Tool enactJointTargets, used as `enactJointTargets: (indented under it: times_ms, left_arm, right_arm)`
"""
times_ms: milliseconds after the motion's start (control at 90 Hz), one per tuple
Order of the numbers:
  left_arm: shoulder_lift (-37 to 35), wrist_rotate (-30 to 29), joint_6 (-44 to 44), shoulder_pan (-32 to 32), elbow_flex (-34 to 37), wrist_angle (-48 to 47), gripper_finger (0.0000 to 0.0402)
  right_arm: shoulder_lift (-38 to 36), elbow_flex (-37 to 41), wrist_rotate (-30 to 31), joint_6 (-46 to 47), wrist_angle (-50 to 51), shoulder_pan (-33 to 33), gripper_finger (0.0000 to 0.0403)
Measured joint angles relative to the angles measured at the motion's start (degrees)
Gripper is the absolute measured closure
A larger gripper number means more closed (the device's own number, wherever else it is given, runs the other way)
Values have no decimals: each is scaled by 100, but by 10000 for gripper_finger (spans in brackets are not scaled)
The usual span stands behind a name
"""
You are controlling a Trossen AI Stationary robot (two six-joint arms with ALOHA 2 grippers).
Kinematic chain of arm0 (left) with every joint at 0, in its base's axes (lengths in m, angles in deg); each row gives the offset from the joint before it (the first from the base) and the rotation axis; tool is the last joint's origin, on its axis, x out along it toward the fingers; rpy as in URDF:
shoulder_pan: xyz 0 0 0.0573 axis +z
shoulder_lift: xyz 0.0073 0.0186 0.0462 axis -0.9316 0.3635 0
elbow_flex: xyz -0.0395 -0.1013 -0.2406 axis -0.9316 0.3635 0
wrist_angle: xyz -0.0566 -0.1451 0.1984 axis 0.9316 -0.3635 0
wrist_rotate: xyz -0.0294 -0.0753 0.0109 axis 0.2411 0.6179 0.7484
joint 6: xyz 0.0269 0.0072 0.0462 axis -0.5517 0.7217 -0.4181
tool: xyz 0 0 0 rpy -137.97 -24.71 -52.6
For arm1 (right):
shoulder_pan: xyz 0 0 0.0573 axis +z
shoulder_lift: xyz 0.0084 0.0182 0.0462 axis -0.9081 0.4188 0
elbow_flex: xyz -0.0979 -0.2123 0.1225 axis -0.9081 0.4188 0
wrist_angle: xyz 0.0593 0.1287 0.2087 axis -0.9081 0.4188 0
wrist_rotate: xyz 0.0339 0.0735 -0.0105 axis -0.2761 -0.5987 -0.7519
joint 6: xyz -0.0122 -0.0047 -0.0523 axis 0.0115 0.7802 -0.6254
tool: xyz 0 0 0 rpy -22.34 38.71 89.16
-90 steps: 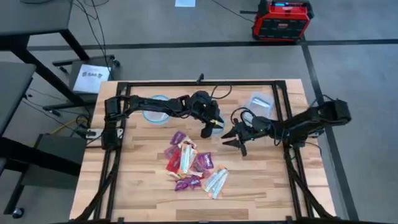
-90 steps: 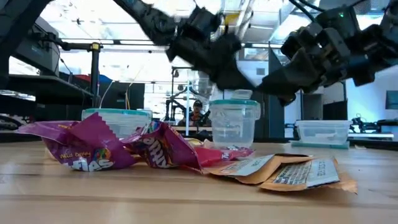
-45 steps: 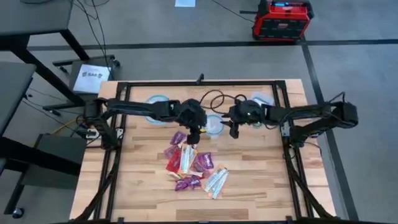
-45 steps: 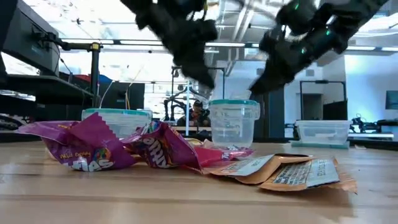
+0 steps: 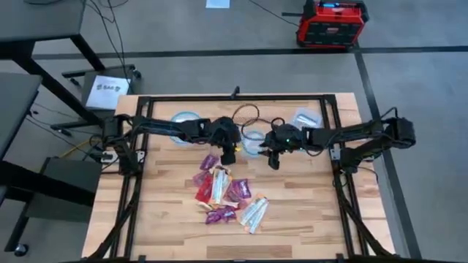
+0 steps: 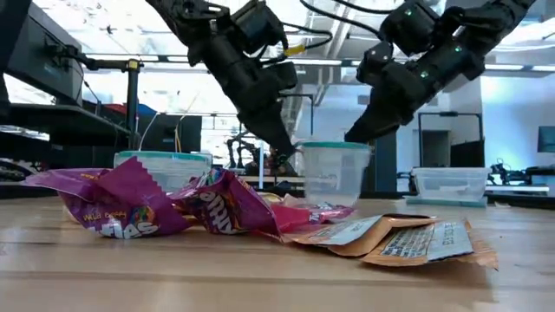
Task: Sort candy
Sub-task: Open the small round transparent bin
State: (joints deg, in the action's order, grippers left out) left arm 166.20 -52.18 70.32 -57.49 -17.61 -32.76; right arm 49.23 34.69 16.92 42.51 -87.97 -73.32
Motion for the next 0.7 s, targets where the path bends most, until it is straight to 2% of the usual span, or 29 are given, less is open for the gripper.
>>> enactJointTargets:
  times_ms: [333,533,700]
  left_arm:
    - [-33,54,4,10,-37,-241,274]
    - [-33,76,-124,-56,-43,-310,274]
    - [-225,71,-94,-61,-307,-613,274]
  right_arm:
    - [-181,4,38,2,105,59,275]
    - [-769,-87,79,34,741,120,275]
    - [-1415,-98,131,502,1393,460,266]
